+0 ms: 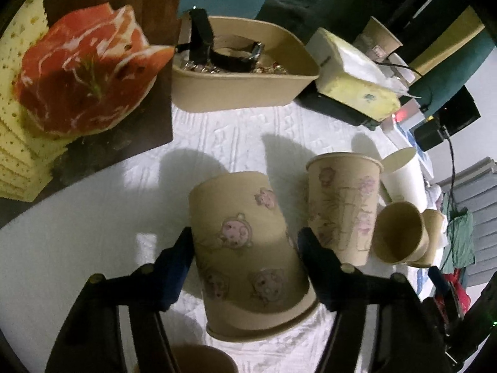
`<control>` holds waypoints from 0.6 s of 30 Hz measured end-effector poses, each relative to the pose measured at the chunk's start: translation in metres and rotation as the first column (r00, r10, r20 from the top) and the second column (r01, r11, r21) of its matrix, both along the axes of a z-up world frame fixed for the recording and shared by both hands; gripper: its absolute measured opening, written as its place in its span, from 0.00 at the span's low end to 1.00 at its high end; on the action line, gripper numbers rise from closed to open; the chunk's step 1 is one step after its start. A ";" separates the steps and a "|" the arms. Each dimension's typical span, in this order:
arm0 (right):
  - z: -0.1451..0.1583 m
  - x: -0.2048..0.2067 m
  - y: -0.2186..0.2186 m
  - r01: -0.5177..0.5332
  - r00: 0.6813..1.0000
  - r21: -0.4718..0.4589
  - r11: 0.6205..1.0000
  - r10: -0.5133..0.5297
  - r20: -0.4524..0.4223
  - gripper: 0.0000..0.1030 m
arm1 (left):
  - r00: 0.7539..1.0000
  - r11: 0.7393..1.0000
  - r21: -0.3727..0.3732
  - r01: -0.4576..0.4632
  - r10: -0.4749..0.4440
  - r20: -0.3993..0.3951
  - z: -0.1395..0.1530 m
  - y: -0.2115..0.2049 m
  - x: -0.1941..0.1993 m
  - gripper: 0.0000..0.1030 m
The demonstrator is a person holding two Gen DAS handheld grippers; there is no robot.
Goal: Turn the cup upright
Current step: 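Reach the left tool to the pig-printed paper cup lying on its side and close on it, then lift the pig-printed cup with the left tool and carry it toward the right tool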
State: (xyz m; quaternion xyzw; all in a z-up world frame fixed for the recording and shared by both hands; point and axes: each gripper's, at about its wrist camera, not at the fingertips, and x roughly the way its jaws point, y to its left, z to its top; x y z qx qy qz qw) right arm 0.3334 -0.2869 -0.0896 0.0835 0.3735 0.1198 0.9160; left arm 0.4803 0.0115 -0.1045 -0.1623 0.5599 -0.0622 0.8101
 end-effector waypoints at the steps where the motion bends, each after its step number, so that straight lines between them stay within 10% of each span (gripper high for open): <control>1: 0.001 -0.002 0.000 -0.001 1.000 0.000 1.000 0.001 0.004 0.80 | 1.000 1.000 -0.006 0.003 -0.002 0.005 0.003 0.000 -0.001 0.64; 11: 0.029 -0.040 0.011 -0.025 0.997 -0.008 1.000 0.025 0.067 0.80 | 0.989 0.995 -0.031 0.091 -0.086 0.121 0.065 -0.012 -0.050 0.64; 18: 0.038 -0.089 0.013 -0.037 0.995 -0.010 0.999 0.038 0.090 0.80 | 0.937 0.950 -0.028 0.311 -0.301 0.177 0.102 -0.040 -0.137 0.64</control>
